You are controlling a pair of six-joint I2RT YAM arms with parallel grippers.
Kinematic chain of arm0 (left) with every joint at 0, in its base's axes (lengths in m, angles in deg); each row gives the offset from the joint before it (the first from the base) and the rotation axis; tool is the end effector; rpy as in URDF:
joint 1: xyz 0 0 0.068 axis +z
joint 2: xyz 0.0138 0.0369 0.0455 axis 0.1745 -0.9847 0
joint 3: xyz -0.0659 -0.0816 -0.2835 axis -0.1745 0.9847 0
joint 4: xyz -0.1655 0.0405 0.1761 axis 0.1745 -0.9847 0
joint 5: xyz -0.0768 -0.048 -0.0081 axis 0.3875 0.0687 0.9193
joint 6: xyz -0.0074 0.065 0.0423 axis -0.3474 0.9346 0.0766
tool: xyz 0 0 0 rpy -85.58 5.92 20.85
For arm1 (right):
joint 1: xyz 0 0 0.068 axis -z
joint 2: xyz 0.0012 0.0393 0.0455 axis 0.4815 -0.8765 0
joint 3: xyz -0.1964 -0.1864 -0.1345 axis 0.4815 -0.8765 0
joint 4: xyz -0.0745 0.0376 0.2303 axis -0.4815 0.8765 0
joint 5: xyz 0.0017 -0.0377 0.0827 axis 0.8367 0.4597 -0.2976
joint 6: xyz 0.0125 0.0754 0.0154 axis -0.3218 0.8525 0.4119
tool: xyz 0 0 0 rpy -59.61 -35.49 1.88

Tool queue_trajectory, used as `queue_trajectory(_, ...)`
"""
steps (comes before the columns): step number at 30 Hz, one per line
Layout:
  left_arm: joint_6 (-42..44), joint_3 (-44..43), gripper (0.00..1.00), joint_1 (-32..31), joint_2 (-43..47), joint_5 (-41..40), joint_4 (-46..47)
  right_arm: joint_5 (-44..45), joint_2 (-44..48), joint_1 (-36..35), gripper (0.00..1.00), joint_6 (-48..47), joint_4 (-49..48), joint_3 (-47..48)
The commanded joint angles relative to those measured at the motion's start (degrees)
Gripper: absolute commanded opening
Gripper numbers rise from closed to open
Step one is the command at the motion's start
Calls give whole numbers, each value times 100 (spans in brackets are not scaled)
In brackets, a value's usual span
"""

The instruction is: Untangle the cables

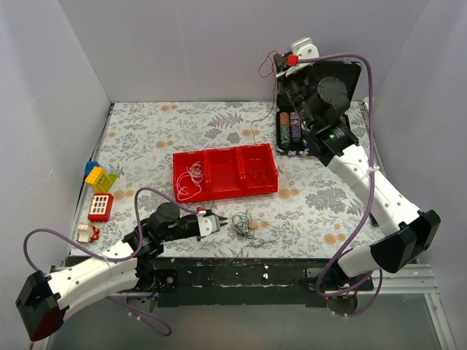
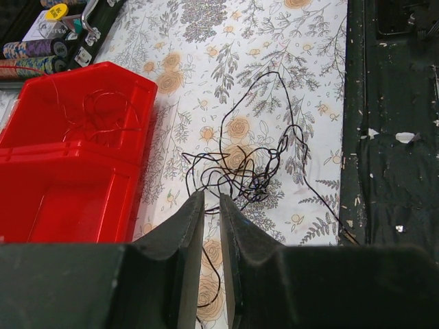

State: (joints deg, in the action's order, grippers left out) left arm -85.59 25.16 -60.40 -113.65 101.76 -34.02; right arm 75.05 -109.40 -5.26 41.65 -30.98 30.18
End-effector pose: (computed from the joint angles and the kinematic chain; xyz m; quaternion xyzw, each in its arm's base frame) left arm 0.0792 -0.1363 0.2326 0.3677 0.7012 -0.4430 0.4205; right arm 0.2757 0.1715 0.5523 -0.1620 0.5200 0.0746 0.8353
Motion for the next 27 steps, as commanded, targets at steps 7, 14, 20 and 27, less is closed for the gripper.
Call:
queue_trajectory(7, -14, 91, 15, 42, 127, 57, 61, 362, 522, 12, 1, 433, -511, -1340)
queue_trajectory(14, 12, 56, 15, 43, 145, 31, 53, 494, 795, 3, 1, 1206, -652, -2896)
queue_trajectory(20, 21, 21, 15, 51, 154, 13, 26, 818, 488, -23, 1, 1260, -503, -3276)
queue_trajectory(27, 21, 21, 15, 69, 154, 31, -9, 838, 127, -32, 1, 1189, -212, -3338)
